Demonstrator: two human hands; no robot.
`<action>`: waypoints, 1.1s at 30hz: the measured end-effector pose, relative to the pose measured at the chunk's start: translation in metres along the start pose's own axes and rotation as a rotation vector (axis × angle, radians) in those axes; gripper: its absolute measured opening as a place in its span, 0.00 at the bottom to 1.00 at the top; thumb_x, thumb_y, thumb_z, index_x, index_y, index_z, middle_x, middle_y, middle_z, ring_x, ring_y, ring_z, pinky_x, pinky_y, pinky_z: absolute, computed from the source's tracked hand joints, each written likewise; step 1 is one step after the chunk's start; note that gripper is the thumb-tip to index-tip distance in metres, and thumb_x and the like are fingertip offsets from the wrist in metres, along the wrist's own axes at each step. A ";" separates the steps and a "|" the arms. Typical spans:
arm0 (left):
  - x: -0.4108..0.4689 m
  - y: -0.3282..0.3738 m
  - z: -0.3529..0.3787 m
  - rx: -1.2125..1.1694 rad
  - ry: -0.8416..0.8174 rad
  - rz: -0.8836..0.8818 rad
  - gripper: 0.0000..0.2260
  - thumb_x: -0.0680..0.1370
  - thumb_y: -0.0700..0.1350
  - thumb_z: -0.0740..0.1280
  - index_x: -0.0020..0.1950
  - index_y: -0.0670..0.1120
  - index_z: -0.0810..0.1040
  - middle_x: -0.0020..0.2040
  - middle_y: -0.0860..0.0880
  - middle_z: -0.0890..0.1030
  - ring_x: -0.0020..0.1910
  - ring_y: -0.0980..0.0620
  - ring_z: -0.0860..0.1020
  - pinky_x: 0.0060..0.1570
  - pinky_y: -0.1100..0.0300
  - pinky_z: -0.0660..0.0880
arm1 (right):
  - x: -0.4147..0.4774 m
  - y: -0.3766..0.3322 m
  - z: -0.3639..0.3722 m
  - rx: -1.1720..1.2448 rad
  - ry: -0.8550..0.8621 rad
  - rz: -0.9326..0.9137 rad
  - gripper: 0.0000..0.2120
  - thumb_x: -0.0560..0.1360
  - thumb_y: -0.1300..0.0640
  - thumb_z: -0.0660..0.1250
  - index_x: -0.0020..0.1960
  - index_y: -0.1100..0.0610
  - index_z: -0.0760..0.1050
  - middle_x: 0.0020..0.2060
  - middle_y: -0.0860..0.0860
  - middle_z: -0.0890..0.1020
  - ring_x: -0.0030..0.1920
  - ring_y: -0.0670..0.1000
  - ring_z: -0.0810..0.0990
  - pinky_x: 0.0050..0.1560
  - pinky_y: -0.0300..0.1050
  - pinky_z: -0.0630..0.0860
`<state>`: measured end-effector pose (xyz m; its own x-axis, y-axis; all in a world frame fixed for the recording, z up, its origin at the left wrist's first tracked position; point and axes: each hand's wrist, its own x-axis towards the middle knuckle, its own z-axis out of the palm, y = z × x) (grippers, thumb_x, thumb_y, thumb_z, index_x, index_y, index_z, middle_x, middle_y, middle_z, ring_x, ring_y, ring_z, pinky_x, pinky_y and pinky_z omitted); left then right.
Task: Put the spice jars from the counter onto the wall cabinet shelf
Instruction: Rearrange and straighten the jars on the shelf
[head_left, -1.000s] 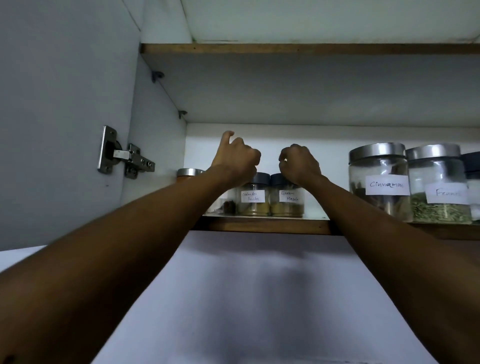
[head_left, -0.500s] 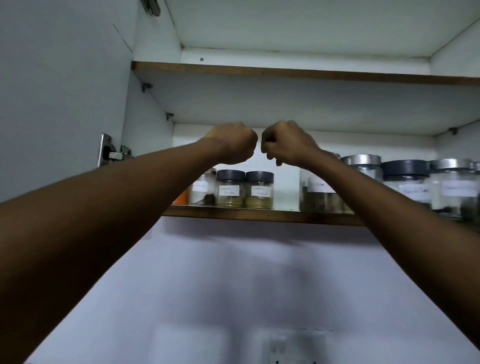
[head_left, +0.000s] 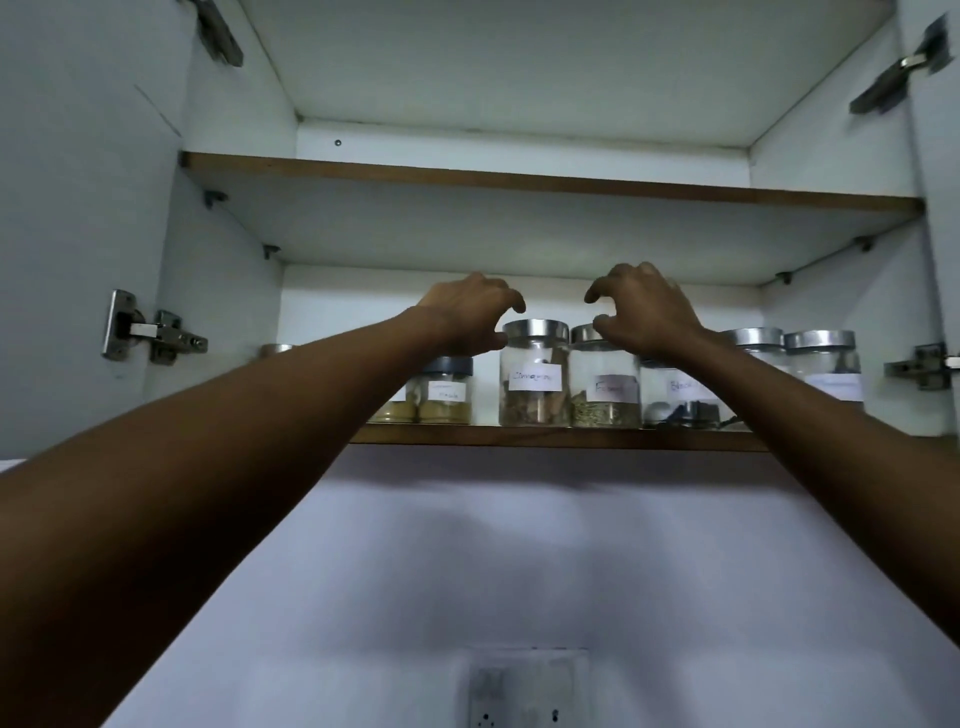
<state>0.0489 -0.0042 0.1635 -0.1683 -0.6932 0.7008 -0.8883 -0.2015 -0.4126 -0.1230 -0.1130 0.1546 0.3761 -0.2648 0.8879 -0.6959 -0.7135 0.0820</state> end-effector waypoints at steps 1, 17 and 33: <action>0.004 0.005 0.002 -0.009 -0.019 -0.003 0.23 0.78 0.48 0.65 0.71 0.49 0.66 0.71 0.49 0.69 0.69 0.47 0.66 0.62 0.48 0.70 | -0.002 0.006 0.000 -0.032 -0.040 0.011 0.20 0.73 0.56 0.64 0.65 0.56 0.72 0.65 0.57 0.72 0.66 0.59 0.67 0.61 0.55 0.65; 0.016 0.013 0.022 -0.104 -0.197 -0.102 0.39 0.68 0.43 0.76 0.74 0.48 0.60 0.68 0.44 0.69 0.67 0.43 0.65 0.63 0.47 0.68 | -0.012 0.031 0.009 -0.112 -0.226 -0.046 0.12 0.70 0.60 0.65 0.52 0.60 0.73 0.49 0.55 0.77 0.53 0.57 0.76 0.70 0.61 0.52; 0.020 0.016 0.023 -0.215 -0.235 -0.143 0.18 0.79 0.35 0.54 0.69 0.37 0.66 0.64 0.36 0.72 0.62 0.40 0.71 0.60 0.51 0.68 | -0.003 0.025 0.006 -0.149 -0.188 -0.184 0.14 0.67 0.67 0.61 0.31 0.52 0.62 0.28 0.47 0.68 0.39 0.55 0.68 0.57 0.50 0.62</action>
<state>0.0410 -0.0374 0.1572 0.0449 -0.8143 0.5787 -0.9698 -0.1746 -0.1704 -0.1380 -0.1336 0.1513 0.6013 -0.2650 0.7538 -0.6824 -0.6611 0.3119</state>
